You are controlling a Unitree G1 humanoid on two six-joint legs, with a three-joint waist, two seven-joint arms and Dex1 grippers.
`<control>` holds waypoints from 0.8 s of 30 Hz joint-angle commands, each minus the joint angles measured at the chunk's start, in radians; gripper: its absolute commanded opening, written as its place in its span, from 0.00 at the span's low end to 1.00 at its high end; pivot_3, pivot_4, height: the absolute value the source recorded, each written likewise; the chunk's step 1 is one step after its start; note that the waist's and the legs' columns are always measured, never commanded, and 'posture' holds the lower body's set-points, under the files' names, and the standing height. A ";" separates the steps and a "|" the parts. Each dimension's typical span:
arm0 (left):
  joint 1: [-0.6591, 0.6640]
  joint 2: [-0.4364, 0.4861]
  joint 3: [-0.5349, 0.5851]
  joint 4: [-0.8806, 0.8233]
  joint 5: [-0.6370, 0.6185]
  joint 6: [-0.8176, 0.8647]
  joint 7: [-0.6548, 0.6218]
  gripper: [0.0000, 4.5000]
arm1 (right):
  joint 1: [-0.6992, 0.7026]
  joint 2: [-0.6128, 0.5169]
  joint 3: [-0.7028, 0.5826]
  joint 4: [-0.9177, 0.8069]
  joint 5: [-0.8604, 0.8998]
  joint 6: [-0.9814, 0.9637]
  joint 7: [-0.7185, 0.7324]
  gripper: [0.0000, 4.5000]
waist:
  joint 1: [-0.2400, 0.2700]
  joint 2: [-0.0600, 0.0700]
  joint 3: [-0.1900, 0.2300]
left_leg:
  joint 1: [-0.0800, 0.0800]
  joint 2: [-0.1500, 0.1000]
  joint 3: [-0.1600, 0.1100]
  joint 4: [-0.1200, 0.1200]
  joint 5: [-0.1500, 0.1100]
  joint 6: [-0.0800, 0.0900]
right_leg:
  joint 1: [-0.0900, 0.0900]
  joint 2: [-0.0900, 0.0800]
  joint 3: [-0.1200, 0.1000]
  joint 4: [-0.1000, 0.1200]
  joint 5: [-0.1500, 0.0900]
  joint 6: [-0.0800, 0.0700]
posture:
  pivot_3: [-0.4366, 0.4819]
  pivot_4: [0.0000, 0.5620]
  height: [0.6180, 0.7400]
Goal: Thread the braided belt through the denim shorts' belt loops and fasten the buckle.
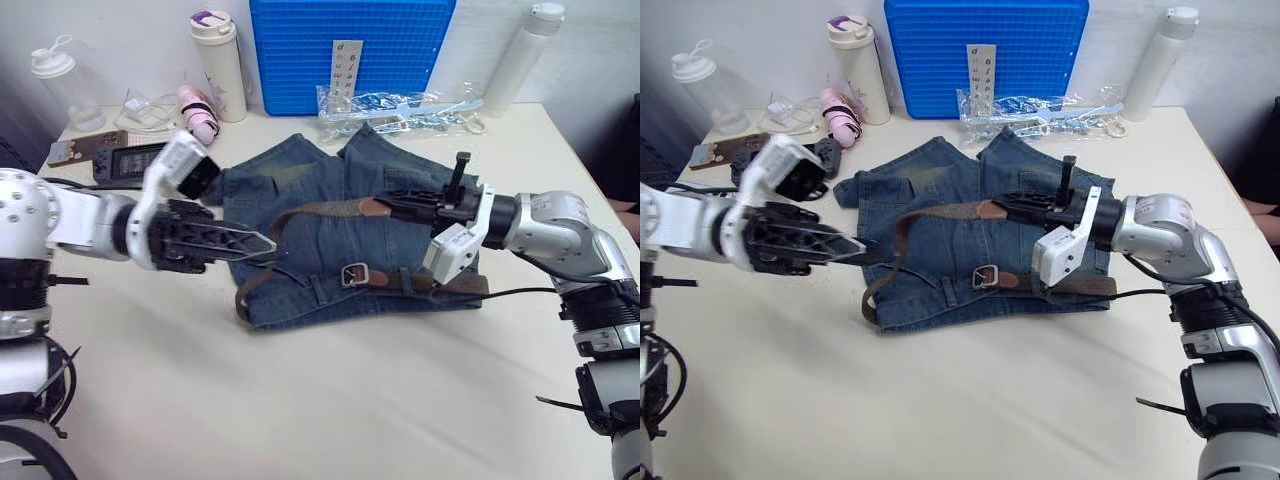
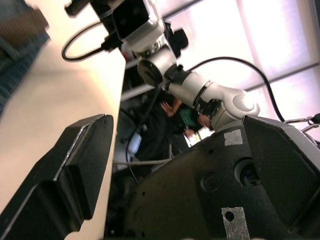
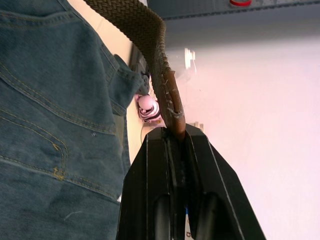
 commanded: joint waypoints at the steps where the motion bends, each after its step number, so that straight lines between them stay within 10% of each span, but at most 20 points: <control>1: 0.013 -0.030 -0.032 0.059 -0.194 -0.087 0.189 0.99 | -0.019 -0.011 -0.003 -0.061 0.054 0.012 0.011 0.00 | -0.002 0.000 0.000 | 0.000 0.000 0.000 0.000 0.000 0.000 | 0.000 0.000 0.000 0.000 0.000 0.000 | 0.48 0.27 0.58; 9: 0.094 -0.210 0.125 0.229 -0.200 -0.105 0.452 0.99 | 0.025 -0.032 -0.019 -0.157 0.106 0.099 0.035 0.00 | -0.002 0.000 0.000 | 0.000 0.000 0.000 0.001 0.000 0.000 | -0.001 0.000 -0.001 0.003 0.000 0.000 | 0.48 0.27 0.58; 24: 0.323 -0.678 0.532 -0.090 -0.200 -0.286 1.003 0.94 | 0.105 -0.028 -0.038 -0.252 0.104 0.178 0.027 0.00 | 0.004 -0.001 -0.001 | -0.001 -0.001 0.000 0.003 0.000 0.000 | 0.001 0.000 -0.002 0.000 0.000 0.000 | 0.48 0.27 0.58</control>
